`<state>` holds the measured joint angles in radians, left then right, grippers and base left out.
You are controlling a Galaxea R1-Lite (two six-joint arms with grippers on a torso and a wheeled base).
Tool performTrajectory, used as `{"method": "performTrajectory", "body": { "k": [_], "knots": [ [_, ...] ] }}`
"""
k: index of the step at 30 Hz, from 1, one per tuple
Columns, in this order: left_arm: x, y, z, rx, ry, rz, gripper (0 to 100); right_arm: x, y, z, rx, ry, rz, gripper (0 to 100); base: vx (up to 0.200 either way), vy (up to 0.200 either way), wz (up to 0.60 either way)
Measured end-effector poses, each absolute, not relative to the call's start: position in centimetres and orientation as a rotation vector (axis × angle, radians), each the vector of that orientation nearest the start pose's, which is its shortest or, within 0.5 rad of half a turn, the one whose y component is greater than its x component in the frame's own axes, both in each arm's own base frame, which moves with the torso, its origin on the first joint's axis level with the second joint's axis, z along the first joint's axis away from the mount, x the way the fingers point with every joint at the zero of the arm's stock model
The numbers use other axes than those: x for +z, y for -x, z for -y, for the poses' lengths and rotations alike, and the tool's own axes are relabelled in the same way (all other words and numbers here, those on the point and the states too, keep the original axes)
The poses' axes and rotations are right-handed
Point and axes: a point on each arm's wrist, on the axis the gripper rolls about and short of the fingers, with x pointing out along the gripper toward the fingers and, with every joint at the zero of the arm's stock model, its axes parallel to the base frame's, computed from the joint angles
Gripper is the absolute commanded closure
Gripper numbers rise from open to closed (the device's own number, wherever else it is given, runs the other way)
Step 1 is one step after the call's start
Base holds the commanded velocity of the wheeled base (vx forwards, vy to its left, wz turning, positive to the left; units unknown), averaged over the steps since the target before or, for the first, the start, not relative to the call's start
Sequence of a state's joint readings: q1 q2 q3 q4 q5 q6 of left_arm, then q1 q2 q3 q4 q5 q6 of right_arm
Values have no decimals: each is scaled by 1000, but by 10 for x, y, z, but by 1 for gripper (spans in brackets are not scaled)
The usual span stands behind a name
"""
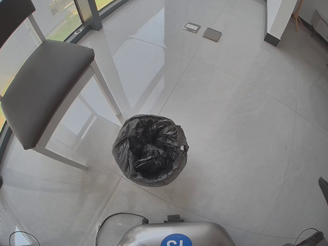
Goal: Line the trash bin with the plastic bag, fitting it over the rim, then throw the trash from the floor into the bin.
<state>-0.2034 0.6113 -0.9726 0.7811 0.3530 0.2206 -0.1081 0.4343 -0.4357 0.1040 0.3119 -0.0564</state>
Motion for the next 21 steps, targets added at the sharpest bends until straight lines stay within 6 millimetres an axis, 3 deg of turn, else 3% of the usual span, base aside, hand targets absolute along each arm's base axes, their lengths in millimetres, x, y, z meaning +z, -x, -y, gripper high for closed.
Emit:
{"method": "performTrajectory", "body": {
  "k": [6, 10, 14, 21],
  "knots": [
    [248, 106, -15, 254, -317, -419, 0, 165, 28, -8, 301, -23, -65, 0, 0, 0, 0],
    [239, 156, -3, 370, -282, -307, 0, 137, 32, -4, 291, -51, -87, 0, 0, 0, 0],
    [223, 171, 1, 397, -260, -265, 0, 126, 30, 0, 165, -56, -30, 0, 0, 0, 0],
    [196, 161, -6, 345, -223, -230, 0, 122, 31, 3, 54, -59, -22, 0, 0, 0, 0]
  ]
}}
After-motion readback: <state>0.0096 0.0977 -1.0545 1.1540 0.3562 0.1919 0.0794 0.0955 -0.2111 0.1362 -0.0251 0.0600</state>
